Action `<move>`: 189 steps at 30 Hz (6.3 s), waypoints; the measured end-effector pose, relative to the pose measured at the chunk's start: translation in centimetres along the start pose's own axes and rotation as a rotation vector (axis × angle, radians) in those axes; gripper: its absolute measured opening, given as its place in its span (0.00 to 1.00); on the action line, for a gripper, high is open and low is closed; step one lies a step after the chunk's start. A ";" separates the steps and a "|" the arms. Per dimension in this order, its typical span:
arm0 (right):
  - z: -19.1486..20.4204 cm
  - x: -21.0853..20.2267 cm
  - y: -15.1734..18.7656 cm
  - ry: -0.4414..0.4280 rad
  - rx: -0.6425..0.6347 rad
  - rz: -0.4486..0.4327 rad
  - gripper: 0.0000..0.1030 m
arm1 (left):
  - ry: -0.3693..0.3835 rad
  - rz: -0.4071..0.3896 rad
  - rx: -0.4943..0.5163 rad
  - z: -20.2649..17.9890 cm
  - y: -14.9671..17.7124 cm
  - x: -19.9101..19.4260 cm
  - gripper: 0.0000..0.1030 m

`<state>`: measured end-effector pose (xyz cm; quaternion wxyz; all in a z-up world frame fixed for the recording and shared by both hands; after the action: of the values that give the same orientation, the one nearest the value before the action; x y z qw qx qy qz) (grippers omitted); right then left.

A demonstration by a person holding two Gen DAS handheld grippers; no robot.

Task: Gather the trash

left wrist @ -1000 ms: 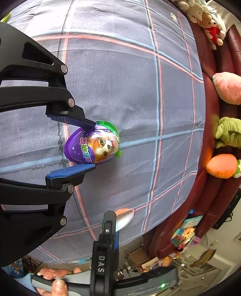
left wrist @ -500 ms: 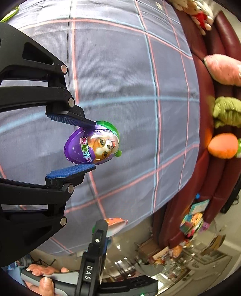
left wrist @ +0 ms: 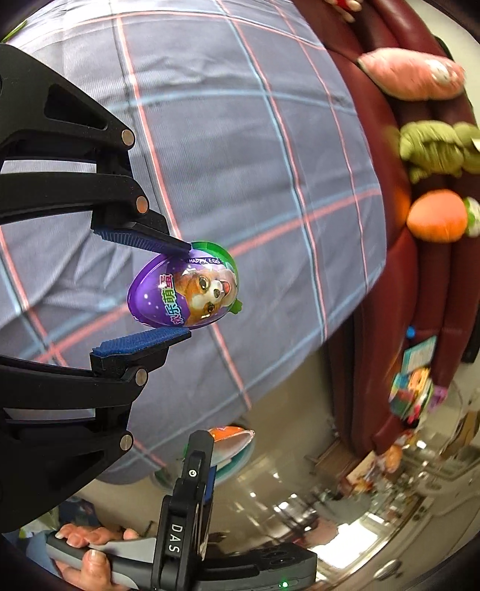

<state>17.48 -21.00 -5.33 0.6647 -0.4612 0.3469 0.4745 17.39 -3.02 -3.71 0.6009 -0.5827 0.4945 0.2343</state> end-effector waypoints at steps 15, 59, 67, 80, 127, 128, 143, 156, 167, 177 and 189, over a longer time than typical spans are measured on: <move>-12.6 -6.8 2.5 0.046 0.164 -0.114 0.58 | 0.081 0.018 0.194 -12.5 -2.5 2.3 0.40; -25.4 -7.2 4.4 0.181 0.377 0.006 0.81 | 0.207 0.164 0.396 -26.5 -2.2 11.9 0.40; -25.5 -9.2 4.8 0.216 0.361 -0.004 0.85 | 0.235 0.176 0.436 -28.9 -1.7 13.1 0.40; -27.5 -9.9 6.1 0.226 0.417 -0.009 0.85 | 0.232 0.207 0.465 -30.6 -1.5 15.3 0.41; -13.0 -11.6 9.3 0.230 0.063 -0.047 0.93 | -0.060 0.043 0.113 -15.0 2.9 1.6 0.96; -12.6 -11.7 9.8 0.228 0.056 -0.051 0.93 | -0.059 0.044 0.105 -14.8 3.3 1.4 0.96; -10.4 -11.5 14.4 0.311 -0.049 -0.085 0.93 | -0.100 0.047 0.035 -14.2 7.4 0.0 0.96; -10.5 -10.1 15.6 0.291 -0.027 -0.086 0.93 | -0.114 0.045 0.006 -14.1 8.2 0.4 0.96; -11.5 -9.3 15.5 0.280 0.002 -0.076 0.93 | -0.133 0.048 0.016 -14.1 8.5 1.0 0.96; -11.8 -8.9 15.5 0.288 0.007 -0.065 0.93 | -0.165 0.024 0.010 -14.3 8.5 0.7 0.96; -12.0 -8.9 15.2 0.297 0.006 -0.058 0.93 | -0.164 0.033 0.002 -14.3 8.3 0.7 0.96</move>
<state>0.01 -33.15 -5.66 0.6209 -0.5343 0.4292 0.3805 5.94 -14.77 -5.87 0.6360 -0.5528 0.4532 0.2908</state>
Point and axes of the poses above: each gripper's, at about its wrist camera, not at the fingertips, and x roughly the way its jaws point, z to its left, y to its underside, the point moved 4 cm from there along x, roughly the way its jaws point, and after that the axes turned 6 degrees about z, right-handed, at the moved point
